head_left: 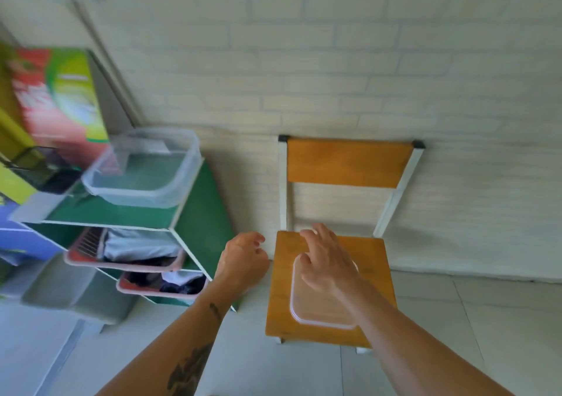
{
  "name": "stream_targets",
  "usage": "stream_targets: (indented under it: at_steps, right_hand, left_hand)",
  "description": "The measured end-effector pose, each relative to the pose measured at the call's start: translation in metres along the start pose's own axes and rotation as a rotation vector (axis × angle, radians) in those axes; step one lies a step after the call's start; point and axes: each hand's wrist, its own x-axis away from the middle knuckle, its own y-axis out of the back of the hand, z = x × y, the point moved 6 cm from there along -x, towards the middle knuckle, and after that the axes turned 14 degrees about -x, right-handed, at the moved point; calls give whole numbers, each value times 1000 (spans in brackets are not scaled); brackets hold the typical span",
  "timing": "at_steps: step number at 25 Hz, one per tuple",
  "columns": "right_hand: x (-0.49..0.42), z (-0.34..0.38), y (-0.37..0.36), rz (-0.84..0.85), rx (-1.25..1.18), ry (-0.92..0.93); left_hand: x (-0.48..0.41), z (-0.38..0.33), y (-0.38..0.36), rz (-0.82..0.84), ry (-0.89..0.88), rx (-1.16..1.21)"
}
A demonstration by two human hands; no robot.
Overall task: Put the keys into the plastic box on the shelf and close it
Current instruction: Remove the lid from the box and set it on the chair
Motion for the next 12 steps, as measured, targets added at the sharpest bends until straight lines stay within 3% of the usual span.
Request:
stream_targets:
  at_steps: [6, 12]
  right_hand:
    - [-27, 127, 15, -32, -8, 238]
    - [-73, 229, -38, -30, 44, 344]
  left_hand:
    - [19, 44, 109, -247, -19, 24]
    - [-11, 145, 184, -372, -6, 87]
